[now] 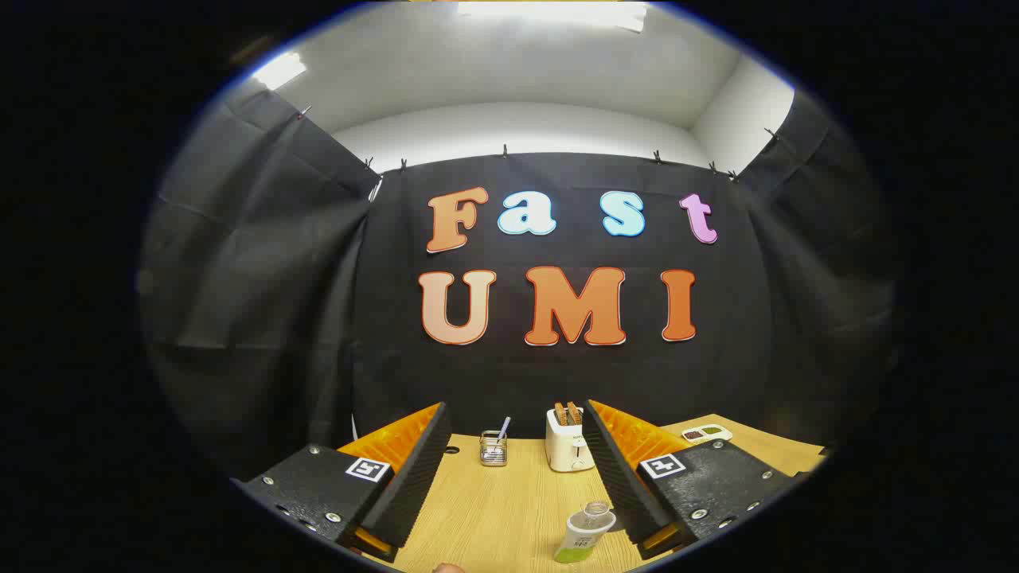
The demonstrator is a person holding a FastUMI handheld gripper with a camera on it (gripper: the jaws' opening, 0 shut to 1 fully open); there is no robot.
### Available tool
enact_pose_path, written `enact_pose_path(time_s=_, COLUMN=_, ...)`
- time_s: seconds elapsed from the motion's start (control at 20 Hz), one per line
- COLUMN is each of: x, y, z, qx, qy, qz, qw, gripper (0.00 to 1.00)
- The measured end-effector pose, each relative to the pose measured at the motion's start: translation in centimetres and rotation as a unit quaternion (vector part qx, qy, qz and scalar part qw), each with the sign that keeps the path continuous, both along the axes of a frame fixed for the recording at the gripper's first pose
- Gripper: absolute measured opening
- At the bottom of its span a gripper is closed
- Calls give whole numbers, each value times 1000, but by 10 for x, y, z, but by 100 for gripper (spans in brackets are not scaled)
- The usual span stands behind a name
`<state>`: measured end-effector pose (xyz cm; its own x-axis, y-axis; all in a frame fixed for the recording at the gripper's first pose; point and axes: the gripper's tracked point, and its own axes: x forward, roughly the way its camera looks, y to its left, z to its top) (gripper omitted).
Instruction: Take the bottle from table, then pour the juice into the cup, finally place the bottle on the coaster
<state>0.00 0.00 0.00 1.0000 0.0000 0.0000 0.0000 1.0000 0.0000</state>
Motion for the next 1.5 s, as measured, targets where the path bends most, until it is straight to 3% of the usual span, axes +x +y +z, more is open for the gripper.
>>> enact_pose_path(time_s=0.7, x=4, y=-13, z=-12, qx=-3, qy=13, qz=-9, qw=1000, gripper=98)
enact_pose_path(time_s=1.05, x=7, y=-37, z=-32, qx=4, qy=28, qz=-29, qw=999, gripper=98)
enact_pose_path(time_s=1.5, x=25, y=-51, z=-86, qx=-35, qy=69, qz=-38, qw=996, gripper=98)
